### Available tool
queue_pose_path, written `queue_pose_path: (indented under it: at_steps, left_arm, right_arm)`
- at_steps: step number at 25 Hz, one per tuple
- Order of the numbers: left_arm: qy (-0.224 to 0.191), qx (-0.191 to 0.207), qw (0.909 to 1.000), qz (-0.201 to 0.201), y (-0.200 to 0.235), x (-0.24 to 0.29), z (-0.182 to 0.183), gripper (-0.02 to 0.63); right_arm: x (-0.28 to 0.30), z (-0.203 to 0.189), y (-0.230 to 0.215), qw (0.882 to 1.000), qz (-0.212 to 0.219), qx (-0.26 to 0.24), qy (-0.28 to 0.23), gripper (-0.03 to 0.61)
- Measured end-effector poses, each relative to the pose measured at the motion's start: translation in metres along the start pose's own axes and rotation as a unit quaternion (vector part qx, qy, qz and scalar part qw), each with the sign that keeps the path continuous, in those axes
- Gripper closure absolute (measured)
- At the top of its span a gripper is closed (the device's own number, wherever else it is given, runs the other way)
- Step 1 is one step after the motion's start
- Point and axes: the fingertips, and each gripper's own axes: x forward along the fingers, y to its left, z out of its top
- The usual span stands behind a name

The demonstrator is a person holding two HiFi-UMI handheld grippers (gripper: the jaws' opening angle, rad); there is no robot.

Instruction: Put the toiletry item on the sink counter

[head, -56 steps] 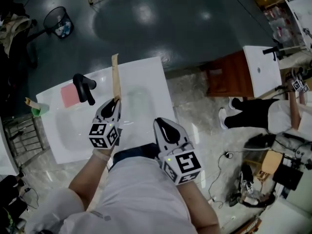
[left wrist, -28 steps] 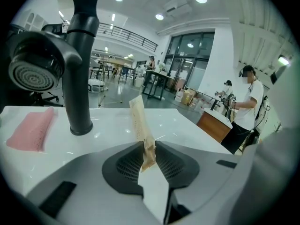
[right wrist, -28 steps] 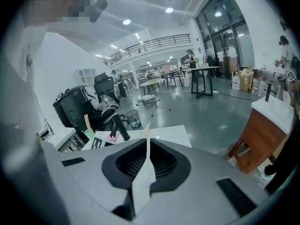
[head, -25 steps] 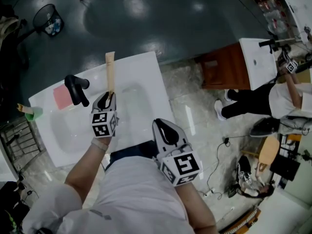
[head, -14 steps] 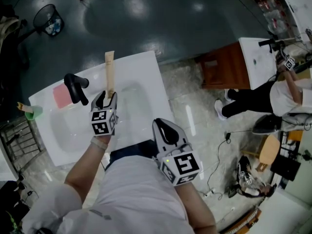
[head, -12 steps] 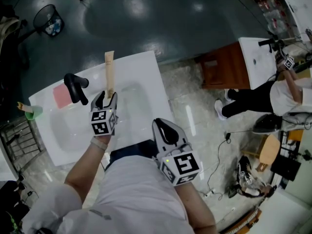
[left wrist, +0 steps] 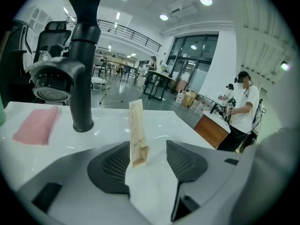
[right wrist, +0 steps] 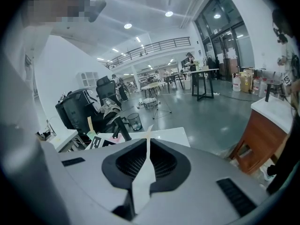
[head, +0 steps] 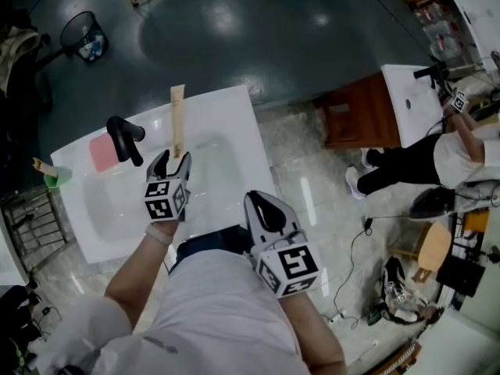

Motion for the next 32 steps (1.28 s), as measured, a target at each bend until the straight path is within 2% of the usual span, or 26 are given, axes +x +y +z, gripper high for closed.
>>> queue_pose_path:
  at_steps: [9, 12, 21, 28, 32]
  left_arm:
    - [-0.025, 0.007, 0.9996, -0.008, -0.016, -0.029, 0.017, 0.382]
    - [-0.038, 0.009, 0.9992, -0.008, -0.023, -0.042, 0.026, 0.413]
    - [-0.078, 0.013, 0.9969, 0.003, -0.032, -0.087, 0.053, 0.576]
    - [-0.091, 0.034, 0.9952, -0.011, -0.049, -0.121, 0.065, 0.592]
    - [-0.102, 0.031, 0.9941, -0.019, -0.058, -0.141, 0.074, 0.595]
  right_arm:
    - [-0.008, 0.003, 0.003, 1.000, 0.018, -0.007, -0.018, 0.546]
    - [-0.012, 0.004, 0.002, 0.999, 0.024, -0.007, -0.023, 0.546]
    - [-0.016, 0.012, 0.009, 0.998, 0.046, -0.001, -0.040, 0.546]
    - [-0.013, 0.022, 0.014, 0.996, 0.072, -0.005, -0.061, 0.546]
    - [-0.011, 0.031, 0.019, 0.994, 0.087, -0.007, -0.068, 0.546]
